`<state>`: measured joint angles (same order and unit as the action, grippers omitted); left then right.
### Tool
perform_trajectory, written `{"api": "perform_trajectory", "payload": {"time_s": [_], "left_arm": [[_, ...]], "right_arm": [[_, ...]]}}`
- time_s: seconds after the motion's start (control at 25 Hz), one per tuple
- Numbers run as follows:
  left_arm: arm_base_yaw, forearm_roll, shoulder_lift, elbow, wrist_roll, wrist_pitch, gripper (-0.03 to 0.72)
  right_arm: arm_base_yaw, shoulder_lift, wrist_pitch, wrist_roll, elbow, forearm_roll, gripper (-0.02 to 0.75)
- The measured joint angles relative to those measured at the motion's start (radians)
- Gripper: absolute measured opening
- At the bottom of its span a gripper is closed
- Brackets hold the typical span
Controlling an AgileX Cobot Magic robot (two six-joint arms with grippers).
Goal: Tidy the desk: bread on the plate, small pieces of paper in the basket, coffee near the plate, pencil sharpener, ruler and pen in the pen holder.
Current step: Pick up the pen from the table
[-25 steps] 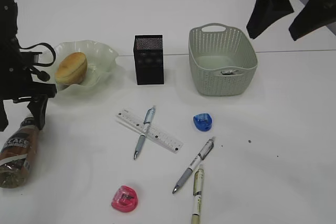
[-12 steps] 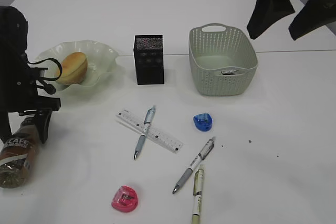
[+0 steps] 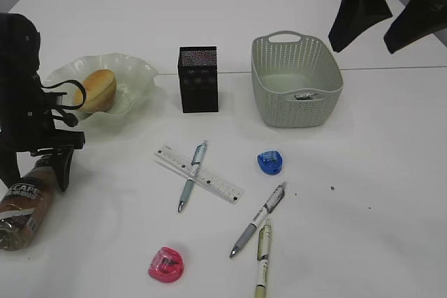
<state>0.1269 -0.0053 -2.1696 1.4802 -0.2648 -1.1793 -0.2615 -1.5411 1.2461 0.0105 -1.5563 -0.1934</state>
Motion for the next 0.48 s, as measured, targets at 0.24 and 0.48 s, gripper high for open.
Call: {"api": "perform_trajectory", "payload": {"time_s": [0.24, 0.48], "left_arm": [[0.0, 0.0, -0.016, 0.0, 0.0, 0.001, 0.553], [0.0, -0.011, -0.024, 0.0, 0.0, 0.001, 0.503]], "right_arm": [[0.0, 0.0, 0.0, -0.004, 0.0, 0.0, 0.585], [0.0, 0.0, 0.0, -0.011, 0.0, 0.0, 0.585]]}}
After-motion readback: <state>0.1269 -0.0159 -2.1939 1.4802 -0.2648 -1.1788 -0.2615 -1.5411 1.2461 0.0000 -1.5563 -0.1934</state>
